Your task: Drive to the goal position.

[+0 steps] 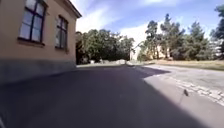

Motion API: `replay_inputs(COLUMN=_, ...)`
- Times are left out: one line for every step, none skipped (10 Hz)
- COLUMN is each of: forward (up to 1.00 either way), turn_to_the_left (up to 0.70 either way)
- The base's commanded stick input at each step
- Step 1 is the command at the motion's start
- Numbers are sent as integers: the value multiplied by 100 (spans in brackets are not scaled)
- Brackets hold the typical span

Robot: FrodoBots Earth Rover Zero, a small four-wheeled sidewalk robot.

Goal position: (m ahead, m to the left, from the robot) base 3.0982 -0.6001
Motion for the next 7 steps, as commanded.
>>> replay_inputs(forward=70, turn_to_the_left=0)
replay_inputs(forward=70, turn_to_the_left=0)
replay_inputs(forward=70, turn_to_the_left=0)
replay_inputs(forward=70, turn_to_the_left=1)
replay_inputs(forward=70, turn_to_the_left=4)
replay_inputs(forward=70, turn_to_the_left=9)
replay_inputs(forward=70, turn_to_the_left=14)
